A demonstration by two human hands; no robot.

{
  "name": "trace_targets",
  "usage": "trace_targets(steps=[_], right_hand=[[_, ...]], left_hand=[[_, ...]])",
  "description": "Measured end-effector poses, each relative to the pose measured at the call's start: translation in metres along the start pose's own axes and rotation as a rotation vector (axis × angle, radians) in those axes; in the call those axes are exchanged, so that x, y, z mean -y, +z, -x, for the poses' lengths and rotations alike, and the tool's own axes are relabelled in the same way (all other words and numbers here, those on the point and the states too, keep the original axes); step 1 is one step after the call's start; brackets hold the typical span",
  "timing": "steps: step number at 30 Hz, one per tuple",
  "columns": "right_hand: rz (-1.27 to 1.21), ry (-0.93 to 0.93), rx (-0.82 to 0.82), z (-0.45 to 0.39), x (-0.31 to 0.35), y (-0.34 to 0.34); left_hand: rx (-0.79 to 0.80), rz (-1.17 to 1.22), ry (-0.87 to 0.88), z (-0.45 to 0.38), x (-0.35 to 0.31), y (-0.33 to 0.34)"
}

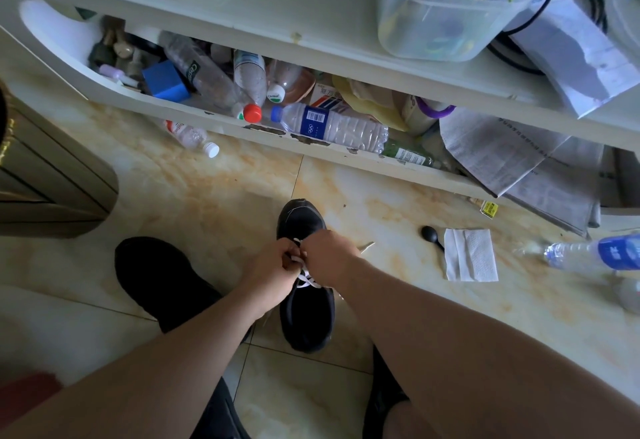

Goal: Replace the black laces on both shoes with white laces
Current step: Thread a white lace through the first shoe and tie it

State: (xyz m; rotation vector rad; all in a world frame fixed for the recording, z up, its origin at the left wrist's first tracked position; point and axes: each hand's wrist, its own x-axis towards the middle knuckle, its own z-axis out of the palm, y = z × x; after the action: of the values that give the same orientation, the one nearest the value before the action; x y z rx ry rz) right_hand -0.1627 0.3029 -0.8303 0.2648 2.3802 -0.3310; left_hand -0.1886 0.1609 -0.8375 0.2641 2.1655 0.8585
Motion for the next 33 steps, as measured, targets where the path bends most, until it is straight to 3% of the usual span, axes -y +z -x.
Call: trace_targets(steps=[5,8,11,13,18,20,25,30,33], right_hand=[[-0.229,-0.014,0.030,-0.001,-0.011,0.003],[-0.778,0.173,-0.020,0.003,-0.022,0.012],[-1.397,0.395,0.037,0.016,-0.024,0.017],[-1.486,0.427,0.082,0.019,-0.025,0.019],[-1.373,0.407,0.071,0.013,-0.024,0.019],[-1.209,0.368,0.030,0.011,-0.021,0.018],[-0.962,0.346,-0.034,0.006,-0.016,0.023],[-0.516,0.149,-0.085,0.006,-0.015,0.020],[-0.385,0.083,-0.117,0.006,-0.014,0.022]], left_hand=[[0.028,0.138,-0.044,0.004,-0.002,0.001],[0.044,0.143,-0.057,0.007,-0.004,-0.002],[0.083,0.172,-0.091,0.008,-0.006,-0.006],[0.096,0.124,-0.079,0.009,-0.007,-0.008],[0.092,0.071,-0.031,0.006,-0.006,-0.007],[0.057,0.055,-0.004,0.001,-0.005,-0.005],[0.045,-0.306,0.057,-0.014,-0.009,-0.005],[0.069,-0.641,0.167,-0.027,-0.016,-0.012],[0.074,-0.707,0.242,-0.033,-0.016,-0.018]])
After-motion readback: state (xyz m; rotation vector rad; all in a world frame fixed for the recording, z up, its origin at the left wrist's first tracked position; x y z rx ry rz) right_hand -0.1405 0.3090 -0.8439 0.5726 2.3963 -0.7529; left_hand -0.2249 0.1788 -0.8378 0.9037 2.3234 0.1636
